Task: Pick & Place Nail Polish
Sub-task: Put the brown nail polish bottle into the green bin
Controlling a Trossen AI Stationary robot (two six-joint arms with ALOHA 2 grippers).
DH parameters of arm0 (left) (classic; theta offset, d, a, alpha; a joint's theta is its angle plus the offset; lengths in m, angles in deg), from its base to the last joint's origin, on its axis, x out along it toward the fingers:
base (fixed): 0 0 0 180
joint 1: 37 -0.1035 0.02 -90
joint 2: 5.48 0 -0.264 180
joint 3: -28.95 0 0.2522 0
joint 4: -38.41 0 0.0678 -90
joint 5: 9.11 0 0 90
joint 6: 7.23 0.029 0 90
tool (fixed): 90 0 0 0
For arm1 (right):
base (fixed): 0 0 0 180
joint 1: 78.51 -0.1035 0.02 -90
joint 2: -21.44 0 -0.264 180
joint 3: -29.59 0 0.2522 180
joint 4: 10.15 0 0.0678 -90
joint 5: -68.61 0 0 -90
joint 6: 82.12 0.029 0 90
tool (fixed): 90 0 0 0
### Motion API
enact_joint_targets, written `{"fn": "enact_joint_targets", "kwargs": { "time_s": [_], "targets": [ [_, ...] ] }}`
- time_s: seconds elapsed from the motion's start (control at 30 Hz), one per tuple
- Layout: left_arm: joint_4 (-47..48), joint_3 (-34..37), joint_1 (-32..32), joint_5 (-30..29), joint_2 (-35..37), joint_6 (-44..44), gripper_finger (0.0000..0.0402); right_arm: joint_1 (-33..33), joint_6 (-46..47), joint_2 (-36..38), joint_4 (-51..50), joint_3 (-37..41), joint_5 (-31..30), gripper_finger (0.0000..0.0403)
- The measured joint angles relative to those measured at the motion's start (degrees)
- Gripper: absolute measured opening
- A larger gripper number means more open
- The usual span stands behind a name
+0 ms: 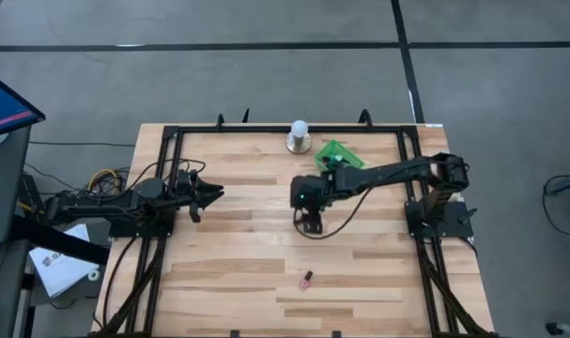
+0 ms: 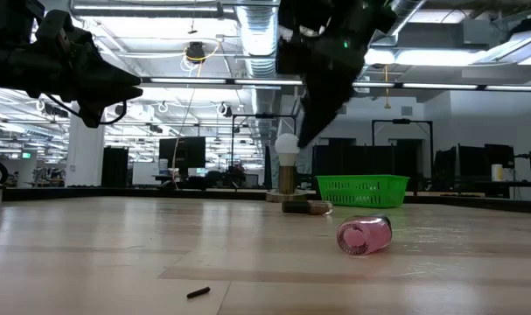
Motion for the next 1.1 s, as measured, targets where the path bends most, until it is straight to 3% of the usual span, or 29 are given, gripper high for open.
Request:
{"fn": "enact_joint_targets", "kwargs": {
  "time_s": [0.37,0.63,0.77,0.97,1.1],
  "targets": [
    [0.0,0.0,0.0,0.1,-0.6,0.1,0.0101,-2.1,-1.8,-10.5,4.0,-1.2,0.0,0.0221],
    [0.0,0.0,0.0,0.1,-0.8,0.0,0.0101,-2.3,-2.0,-17.4,3.2,-4.6,-1.7,0.0204],
    [0.0,0.0,0.1,0.2,-0.9,-0.1,0.0101,-3.2,-2.2,-18.5,2.0,-5.2,-4.3,0.0156],
    [0.0,0.0,0.1,0.3,-0.8,-0.1,0.0101,-4.2,-2.2,-18.6,1.9,-5.2,-4.8,0.0023],
    [0.0,0.0,0.1,0.3,-0.8,-0.1,0.0101,-4.2,-1.1,-18.2,1.9,-5.0,-4.8,0.0005]
  ]
}}
